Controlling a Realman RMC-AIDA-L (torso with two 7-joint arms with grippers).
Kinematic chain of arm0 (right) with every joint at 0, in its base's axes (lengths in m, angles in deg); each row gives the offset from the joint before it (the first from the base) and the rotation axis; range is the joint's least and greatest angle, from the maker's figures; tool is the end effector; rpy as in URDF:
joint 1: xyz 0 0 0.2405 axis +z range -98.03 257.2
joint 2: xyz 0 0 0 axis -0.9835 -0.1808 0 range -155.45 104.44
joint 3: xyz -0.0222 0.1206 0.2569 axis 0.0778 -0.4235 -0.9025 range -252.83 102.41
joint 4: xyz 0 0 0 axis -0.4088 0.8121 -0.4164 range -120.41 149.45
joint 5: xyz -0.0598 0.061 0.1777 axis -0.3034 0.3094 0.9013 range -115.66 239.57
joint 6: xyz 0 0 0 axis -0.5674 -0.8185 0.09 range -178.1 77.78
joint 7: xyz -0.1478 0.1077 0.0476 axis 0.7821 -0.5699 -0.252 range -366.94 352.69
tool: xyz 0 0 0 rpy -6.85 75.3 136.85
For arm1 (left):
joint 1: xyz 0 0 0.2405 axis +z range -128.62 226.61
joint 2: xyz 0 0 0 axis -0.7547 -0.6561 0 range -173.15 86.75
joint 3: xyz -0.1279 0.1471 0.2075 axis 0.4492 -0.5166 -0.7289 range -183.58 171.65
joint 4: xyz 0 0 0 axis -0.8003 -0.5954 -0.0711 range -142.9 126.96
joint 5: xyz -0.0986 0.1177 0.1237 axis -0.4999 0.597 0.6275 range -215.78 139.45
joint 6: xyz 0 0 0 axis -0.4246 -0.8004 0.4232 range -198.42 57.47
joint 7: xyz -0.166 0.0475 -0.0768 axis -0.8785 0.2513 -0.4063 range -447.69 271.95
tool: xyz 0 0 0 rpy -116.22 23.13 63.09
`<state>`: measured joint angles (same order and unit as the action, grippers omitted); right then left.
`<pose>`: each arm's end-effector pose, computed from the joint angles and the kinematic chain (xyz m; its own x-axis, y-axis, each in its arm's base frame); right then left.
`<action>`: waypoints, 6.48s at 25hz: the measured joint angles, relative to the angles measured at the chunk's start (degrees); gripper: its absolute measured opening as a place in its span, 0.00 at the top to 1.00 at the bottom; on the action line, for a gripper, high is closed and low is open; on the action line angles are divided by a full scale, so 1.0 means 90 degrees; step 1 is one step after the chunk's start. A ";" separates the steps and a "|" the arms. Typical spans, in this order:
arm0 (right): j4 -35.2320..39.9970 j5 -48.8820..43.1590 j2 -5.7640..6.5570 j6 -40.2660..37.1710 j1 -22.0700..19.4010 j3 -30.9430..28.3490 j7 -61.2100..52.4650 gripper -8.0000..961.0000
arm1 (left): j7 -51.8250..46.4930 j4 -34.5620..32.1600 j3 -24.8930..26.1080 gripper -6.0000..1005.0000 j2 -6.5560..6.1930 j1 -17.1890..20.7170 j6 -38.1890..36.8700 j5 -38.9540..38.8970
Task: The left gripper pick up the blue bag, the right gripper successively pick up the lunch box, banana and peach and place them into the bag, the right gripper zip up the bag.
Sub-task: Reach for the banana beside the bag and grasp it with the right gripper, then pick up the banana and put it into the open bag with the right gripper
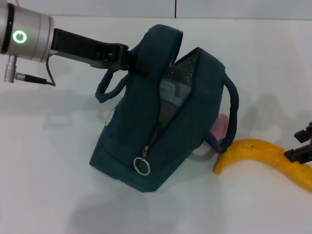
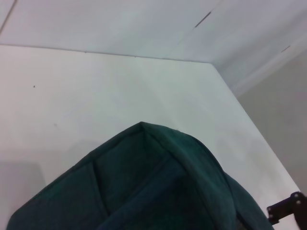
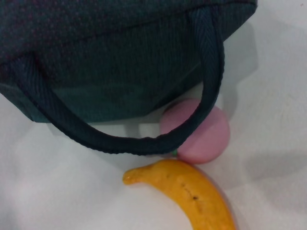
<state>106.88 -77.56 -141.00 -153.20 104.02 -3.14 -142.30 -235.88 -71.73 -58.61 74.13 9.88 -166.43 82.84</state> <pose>0.2402 0.3169 0.0024 0.8040 -0.5581 0.2051 -0.4786 -0.8122 -0.3338 -0.1697 0.3832 -0.0172 0.4952 0.8302 0.2563 0.8475 -0.5265 0.0681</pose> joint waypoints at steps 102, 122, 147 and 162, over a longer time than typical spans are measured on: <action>0.0219 -0.0019 0.0070 0.0363 0.1552 -0.1369 0.2217 0.55 | -0.0226 0.0190 0.0000 0.94 -0.0046 -0.0192 -0.0057 -0.0340; -0.2137 -0.1878 0.0046 -0.0923 0.4280 -0.1278 0.1106 0.54 | -0.0254 0.0221 -0.0120 0.94 0.0050 -0.0401 -0.0090 -0.0339; -0.2668 -0.1635 0.0007 -0.0351 0.4607 0.0236 0.0540 0.54 | -0.0245 0.0272 -0.0224 0.94 0.0098 -0.0488 -0.0083 -0.0330; -0.2682 -0.1162 -0.0055 -0.0110 0.4772 0.0406 0.0941 0.54 | -0.0196 0.0374 -0.0223 0.94 0.0096 -0.0563 -0.0072 -0.0330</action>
<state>82.74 -88.02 -141.49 -154.20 146.96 0.51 -133.83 -237.65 -68.37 -60.62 75.00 4.82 -167.08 79.87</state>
